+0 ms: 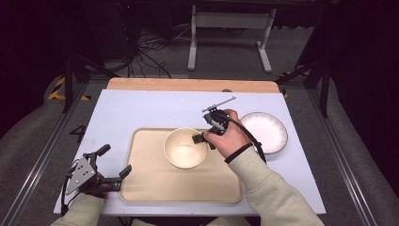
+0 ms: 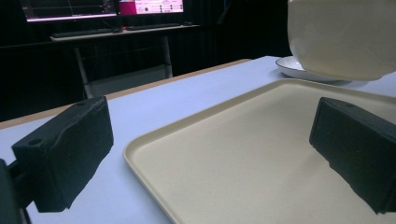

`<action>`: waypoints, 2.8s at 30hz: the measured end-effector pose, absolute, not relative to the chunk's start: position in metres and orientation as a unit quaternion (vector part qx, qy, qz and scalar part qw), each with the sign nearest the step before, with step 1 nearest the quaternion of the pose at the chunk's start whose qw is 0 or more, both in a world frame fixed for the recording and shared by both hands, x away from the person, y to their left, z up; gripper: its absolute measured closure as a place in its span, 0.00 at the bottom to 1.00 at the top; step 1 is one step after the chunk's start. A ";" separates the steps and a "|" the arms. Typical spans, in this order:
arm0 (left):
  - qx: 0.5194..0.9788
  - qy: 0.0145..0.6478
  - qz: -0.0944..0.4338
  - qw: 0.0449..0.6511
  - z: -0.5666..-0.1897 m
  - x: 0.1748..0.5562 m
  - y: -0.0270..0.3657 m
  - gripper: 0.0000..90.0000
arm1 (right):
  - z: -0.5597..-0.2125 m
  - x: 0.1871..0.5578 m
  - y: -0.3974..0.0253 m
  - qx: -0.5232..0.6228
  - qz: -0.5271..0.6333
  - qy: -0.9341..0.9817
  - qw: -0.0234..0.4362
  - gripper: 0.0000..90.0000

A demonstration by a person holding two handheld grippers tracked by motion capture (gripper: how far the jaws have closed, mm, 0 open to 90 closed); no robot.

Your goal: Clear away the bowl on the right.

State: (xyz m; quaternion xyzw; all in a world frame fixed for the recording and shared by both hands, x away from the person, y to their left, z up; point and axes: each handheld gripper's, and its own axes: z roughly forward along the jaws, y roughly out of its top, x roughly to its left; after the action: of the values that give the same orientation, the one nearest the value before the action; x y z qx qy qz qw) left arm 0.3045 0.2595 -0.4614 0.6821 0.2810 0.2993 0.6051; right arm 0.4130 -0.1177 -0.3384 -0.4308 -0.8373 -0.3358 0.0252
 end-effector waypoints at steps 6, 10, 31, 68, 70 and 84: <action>0.682 0.281 0.299 0.605 -0.461 0.304 0.260 0.00 | -0.349 0.417 -0.111 -0.417 -0.335 -0.845 0.020 0.91; 0.682 0.280 0.299 0.605 -0.461 0.305 0.260 0.00 | -0.358 0.420 -0.107 -0.418 -0.328 -0.847 0.018 0.91; 0.682 0.280 0.299 0.606 -0.461 0.304 0.260 0.00 | -0.390 0.429 -0.099 -0.418 -0.299 -0.858 0.014 0.91; 0.682 0.280 0.298 0.606 -0.462 0.305 0.259 0.00 | -0.407 0.436 -0.099 -0.412 -0.298 -0.861 -0.010 0.76; 0.683 0.280 0.298 0.606 -0.462 0.305 0.260 0.00 | -0.406 0.435 -0.099 -0.405 -0.298 -0.864 -0.028 0.69; 0.682 0.280 0.299 0.605 -0.462 0.305 0.260 0.00 | -0.388 0.420 -0.106 -0.375 -0.357 -0.850 -0.090 0.45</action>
State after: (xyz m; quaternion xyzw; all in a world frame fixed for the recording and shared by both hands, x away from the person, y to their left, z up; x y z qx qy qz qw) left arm 0.3047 0.2595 -0.4615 0.6823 0.2805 0.2988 0.6054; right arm 0.4200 -0.1064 -0.3878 -0.3753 -0.8505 -0.3574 -0.0900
